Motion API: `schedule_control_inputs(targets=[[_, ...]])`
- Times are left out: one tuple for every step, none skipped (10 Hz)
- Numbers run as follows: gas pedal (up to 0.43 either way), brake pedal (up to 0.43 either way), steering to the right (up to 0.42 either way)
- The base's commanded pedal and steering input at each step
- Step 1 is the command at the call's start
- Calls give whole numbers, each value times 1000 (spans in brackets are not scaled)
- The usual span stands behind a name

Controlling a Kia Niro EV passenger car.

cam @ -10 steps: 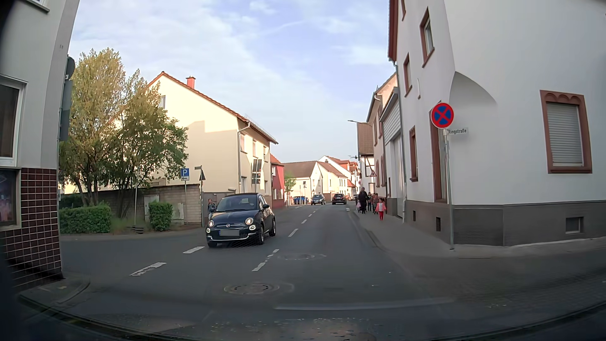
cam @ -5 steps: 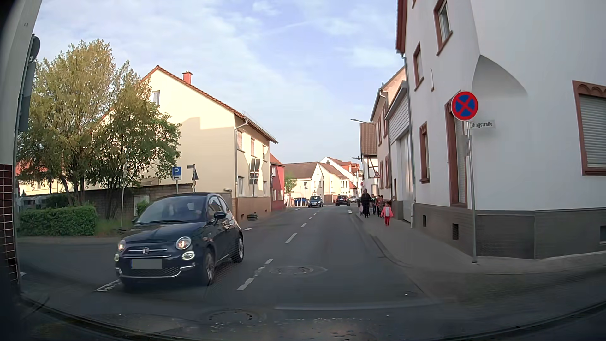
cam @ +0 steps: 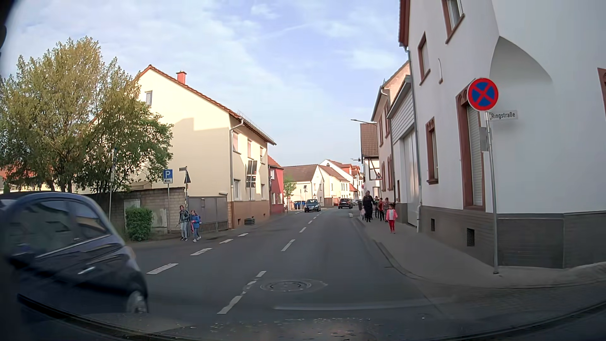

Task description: Follow the waypoints while adhering to traffic rules and regulations

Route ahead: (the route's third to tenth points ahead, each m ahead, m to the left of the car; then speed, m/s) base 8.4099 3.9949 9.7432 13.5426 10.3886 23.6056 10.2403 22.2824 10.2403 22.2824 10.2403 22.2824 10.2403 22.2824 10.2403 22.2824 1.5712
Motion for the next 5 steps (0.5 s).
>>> schedule_control_inputs(targets=[[0, 244, -5], [0, 238, -5], [0, 232, -5], [0, 226, -5], [0, 213, -5]])
